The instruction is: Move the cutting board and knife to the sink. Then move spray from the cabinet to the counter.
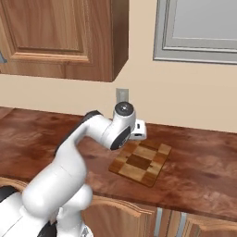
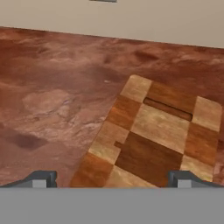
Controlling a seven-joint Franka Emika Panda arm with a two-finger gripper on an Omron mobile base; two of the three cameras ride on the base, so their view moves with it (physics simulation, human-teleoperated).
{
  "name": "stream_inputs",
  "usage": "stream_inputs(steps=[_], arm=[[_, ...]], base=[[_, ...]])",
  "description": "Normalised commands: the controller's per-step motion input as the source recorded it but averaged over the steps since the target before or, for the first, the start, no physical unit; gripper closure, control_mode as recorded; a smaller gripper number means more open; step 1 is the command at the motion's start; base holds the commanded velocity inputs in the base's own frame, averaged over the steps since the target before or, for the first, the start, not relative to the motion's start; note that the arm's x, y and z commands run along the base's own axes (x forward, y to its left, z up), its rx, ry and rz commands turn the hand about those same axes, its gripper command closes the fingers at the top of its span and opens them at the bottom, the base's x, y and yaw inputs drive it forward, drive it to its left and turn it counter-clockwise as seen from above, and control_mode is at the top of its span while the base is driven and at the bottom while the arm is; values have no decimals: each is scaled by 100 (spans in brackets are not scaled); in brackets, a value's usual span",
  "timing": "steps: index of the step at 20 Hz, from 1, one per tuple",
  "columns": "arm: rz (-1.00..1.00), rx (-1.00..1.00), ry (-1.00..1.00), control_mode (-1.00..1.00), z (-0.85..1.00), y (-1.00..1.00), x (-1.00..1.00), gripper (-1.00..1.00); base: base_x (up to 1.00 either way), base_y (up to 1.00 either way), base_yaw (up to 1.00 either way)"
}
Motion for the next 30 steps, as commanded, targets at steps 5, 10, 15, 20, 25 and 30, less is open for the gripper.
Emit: stream_inputs(steps=[5,10,15,20,25,30], arm=[[0,-6,0,-100,-20,2,42,-100],[0,0,0,-100,-2,-2,21,-100],[0,0,0,-100,-2,1,25,-100],[0,0,0,-100,-21,3,20,-100],[2,0,1,-100,-33,4,25,-100],[3,0,0,-100,-25,3,32,-100]], base=[[0,0,0],[0,0,0],[0,0,0],[0,0,0],[0,0,0],[0,0,0]])
